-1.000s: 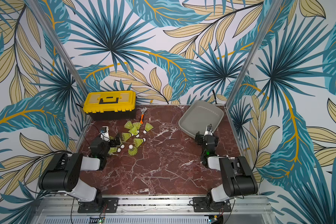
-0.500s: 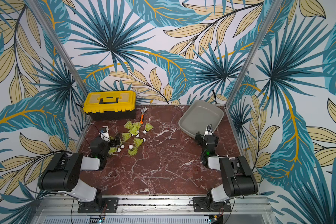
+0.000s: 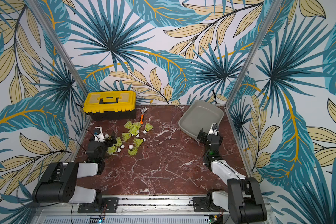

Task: Put the shuttlecocks into the storage box
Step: Move the storage box to the center of the board.

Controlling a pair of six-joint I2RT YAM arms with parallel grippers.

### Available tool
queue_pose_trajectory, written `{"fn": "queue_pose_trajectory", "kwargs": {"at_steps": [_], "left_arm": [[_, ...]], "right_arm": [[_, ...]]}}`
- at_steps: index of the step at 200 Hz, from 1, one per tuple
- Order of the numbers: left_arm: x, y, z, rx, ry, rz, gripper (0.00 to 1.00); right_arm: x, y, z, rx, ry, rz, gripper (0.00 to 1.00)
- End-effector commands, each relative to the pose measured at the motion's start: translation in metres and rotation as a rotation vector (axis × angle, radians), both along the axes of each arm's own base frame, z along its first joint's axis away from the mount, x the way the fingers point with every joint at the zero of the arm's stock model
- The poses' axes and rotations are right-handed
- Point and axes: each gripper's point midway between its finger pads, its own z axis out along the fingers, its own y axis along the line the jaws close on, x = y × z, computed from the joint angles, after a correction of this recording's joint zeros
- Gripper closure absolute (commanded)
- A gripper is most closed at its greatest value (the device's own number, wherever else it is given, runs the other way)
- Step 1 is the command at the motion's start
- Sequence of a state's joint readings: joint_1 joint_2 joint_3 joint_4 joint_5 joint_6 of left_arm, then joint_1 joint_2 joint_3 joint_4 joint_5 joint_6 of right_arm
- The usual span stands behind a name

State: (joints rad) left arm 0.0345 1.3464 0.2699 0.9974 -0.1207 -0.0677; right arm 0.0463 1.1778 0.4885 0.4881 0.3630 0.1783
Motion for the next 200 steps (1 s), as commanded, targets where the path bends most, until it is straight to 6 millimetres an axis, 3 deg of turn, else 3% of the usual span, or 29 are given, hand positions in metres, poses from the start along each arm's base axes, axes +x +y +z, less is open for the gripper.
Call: {"fn": "queue_pose_trajectory", "kwargs": {"at_steps": [1, 64, 107, 200], "left_arm": [[0.0, 0.008, 0.001, -0.048, 0.076, 0.045, 0.0], [-0.005, -0.001, 0.019, -0.209, 0.235, 0.028, 0.0], [-0.016, -0.008, 0.033, -0.304, 0.293, 0.023, 0.0], [-0.02, -0.013, 0.039, -0.308, 0.348, -0.002, 0.0]], "right_arm": [[-0.017, -0.009, -0.026, 0.088, 0.174, -0.092, 0.0], [-0.007, -0.001, -0.028, 0.201, 0.371, -0.122, 0.01], [-0.01, -0.013, -0.043, 0.225, 0.505, -0.241, 0.13], [0.015, -0.023, -0.087, 0.348, 0.656, -0.229, 0.39]]}}
